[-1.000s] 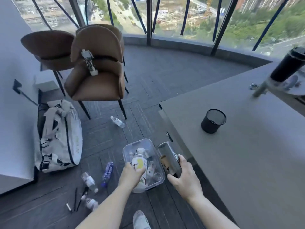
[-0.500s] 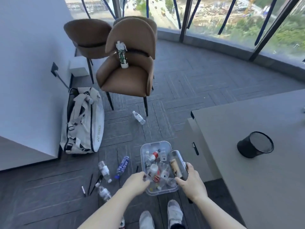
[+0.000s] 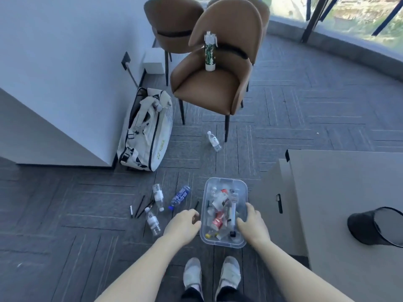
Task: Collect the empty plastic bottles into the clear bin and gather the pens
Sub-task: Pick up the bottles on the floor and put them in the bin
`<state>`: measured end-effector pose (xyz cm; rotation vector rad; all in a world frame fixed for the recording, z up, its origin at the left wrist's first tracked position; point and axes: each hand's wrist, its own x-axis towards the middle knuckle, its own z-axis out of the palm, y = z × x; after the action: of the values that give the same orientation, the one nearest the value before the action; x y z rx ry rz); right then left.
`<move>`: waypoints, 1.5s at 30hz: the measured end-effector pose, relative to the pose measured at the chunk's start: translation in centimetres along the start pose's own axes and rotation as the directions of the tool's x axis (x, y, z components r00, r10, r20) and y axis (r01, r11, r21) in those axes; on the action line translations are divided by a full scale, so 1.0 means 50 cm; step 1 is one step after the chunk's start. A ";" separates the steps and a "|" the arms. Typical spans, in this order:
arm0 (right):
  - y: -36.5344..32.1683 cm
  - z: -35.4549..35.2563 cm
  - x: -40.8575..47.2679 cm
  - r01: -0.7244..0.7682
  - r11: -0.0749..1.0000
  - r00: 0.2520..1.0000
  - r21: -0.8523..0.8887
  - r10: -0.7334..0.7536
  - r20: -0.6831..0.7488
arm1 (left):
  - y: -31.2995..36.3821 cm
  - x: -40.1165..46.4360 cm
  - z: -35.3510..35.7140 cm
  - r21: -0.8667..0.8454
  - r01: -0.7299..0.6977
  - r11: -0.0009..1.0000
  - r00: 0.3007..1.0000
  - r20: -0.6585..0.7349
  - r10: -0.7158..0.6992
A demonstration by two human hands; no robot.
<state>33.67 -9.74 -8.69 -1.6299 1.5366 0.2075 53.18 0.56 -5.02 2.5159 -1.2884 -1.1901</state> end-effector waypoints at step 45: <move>-0.156 0.987 0.806 0.399 0.473 0.911 -0.786 -0.302 0.281 | -0.986 0.720 0.319 -0.322 0.261 0.910 0.917 -0.212 -0.338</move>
<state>70.53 -7.45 -61.21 -2.5997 0.9779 0.9019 87.54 10.76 -56.98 2.5981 -0.6271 -0.9567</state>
